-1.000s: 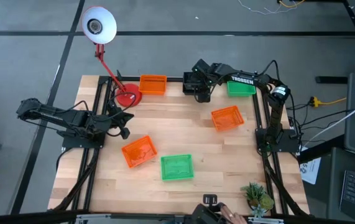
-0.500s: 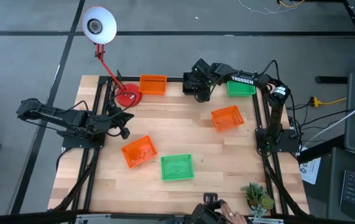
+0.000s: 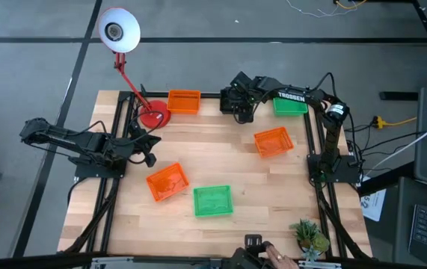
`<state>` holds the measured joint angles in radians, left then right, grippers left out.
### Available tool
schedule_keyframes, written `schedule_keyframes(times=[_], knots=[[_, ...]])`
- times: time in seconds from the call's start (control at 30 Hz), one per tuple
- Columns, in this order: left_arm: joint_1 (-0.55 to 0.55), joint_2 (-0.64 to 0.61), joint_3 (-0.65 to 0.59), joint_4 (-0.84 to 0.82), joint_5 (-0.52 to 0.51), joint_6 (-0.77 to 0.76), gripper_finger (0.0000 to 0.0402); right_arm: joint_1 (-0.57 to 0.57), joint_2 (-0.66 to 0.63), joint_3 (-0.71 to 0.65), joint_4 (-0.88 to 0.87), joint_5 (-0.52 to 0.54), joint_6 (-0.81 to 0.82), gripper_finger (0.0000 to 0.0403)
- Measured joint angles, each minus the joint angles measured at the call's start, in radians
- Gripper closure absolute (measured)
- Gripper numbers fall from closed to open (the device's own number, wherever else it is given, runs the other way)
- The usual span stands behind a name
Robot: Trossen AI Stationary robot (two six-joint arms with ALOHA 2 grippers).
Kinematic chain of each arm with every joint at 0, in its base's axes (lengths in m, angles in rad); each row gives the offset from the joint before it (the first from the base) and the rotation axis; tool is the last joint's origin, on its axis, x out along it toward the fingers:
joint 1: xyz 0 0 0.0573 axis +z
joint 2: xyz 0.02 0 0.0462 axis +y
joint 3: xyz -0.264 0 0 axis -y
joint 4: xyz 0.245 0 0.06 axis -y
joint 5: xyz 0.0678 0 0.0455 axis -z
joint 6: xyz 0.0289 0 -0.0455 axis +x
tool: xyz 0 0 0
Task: Stack baskets by color
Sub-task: Stack the bottom black bin on top of the stacked black bin, then move the right orange bin to the top left of the table
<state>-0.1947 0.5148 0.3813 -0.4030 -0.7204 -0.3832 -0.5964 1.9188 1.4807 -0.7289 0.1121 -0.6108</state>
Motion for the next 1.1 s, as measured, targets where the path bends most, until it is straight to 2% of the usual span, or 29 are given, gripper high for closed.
schedule_keyframes(times=[0.27, 0.37, 0.5, 0.6, 0.67, 0.8, 0.93, 1.1], knots=[[0.0, 0.0, 0.0, 0.0, 0.0, 0.0, 0.0401, 0.008, -0.002, 0.082, -0.098, 0.001, 0.022, 0.0211], [0.0, 0.0, 0.0, 0.0, 0.0, 0.0, 0.0401, 0.023, -0.002, 0.171, -0.269, -0.011, 0.134, 0.0211], [0.0, 0.0, 0.0, 0.0, 0.0, 0.0, 0.0401, 0.036, -0.002, 0.258, -0.571, -0.119, 0.372, 0.0211], [0.0, 0.0, 0.0, 0.0, 0.0, 0.001, 0.0401, 0.039, -0.003, 0.273, -0.783, -0.177, 0.467, 0.0211], [0.0, 0.0, 0.0, 0.0, 0.0, 0.0, 0.0401, 0.042, -0.007, 0.249, -0.856, -0.186, 0.52, 0.0211], [0.0, 0.002, 0.0, 0.0, 0.0, -0.006, 0.0401, 0.052, -0.056, 0.139, -0.844, -0.218, 0.58, 0.0211], [0.0, 0.003, 0.0, 0.0, 0.0, -0.007, 0.0401, 0.062, -0.127, -0.033, -0.835, -0.139, 0.588, 0.0219], [0.0, 0.003, 0.0, 0.0, 0.0, -0.007, 0.0401, 0.069, -0.196, -0.233, -0.784, -0.121, 0.656, 0.0245]])
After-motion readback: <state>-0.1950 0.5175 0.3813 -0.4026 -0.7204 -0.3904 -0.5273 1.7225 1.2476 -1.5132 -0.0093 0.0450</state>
